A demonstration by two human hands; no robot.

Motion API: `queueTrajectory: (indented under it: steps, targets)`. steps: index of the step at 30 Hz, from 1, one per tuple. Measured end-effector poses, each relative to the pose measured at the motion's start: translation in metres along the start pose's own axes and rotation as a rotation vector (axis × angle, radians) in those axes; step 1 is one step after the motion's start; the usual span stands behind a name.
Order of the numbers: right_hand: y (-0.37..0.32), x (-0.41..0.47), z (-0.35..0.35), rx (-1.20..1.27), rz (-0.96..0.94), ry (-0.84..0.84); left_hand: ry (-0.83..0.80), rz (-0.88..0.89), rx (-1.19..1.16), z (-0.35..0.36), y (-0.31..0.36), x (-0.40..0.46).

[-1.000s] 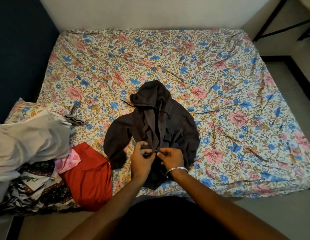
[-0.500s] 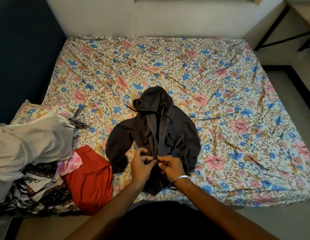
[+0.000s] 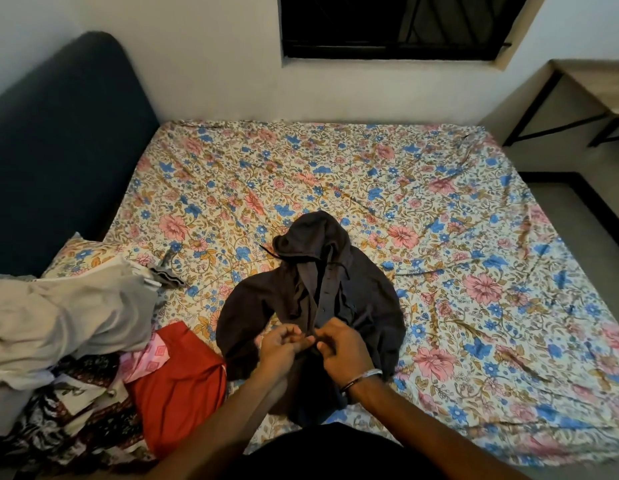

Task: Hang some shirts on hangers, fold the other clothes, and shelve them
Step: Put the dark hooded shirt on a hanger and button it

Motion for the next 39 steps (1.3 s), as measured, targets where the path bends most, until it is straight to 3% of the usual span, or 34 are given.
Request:
queueTrajectory:
  steps: [3, 8, 15, 20, 24, 27, 31, 32, 35, 39]
  targets:
    - [0.005, 0.001, -0.003, 0.113, 0.082, 0.099, 0.052, 0.035, -0.077, 0.002, -0.008, 0.000]
    - [0.029, 0.000, 0.000, 0.502, 0.339, 0.249, 0.088, 0.140, -0.021, 0.009, 0.000, -0.003]
    - [0.032, 0.004, 0.000, 0.611, 0.423, 0.122, 0.110, 0.184, 0.079, 0.001, 0.002, -0.001]
    - [0.049, 0.018, -0.005, 0.573, 0.573, 0.200, -0.014, 0.260, 0.236, 0.016, 0.007, -0.008]
    - [0.061, 0.024, 0.006, 0.511, 0.676, 0.093, -0.236, 0.341, 0.451, 0.023, 0.002, -0.015]
    - [0.063, 0.023, 0.012, 0.505, 0.631, 0.047, -0.311, 0.252, 0.540, 0.020, -0.007, -0.013]
    - [0.054, 0.023, 0.015, 0.562, 0.505, -0.028, 0.031, -0.093, 0.270, 0.003, -0.010, 0.015]
    - [0.051, 0.022, 0.018, 0.584, 0.476, -0.064, 0.050, -0.200, 0.208, 0.001, -0.012, 0.021]
    - [0.049, 0.023, 0.027, 0.596, 0.440, -0.142, -0.063, -0.458, 0.007, 0.012, -0.014, 0.023]
    - [0.055, 0.024, 0.024, 0.612, 0.396, -0.135, -0.123, -0.448, -0.014, 0.026, -0.009, 0.019]
Point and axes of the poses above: each hand's wrist, its own x-axis towards the middle knuckle, its own z-axis out of the palm, y = z × x, the point moved 5 cm from there along x, towards the middle knuckle, and after that the axes turned 4 degrees about -z, right-handed, at the moved point
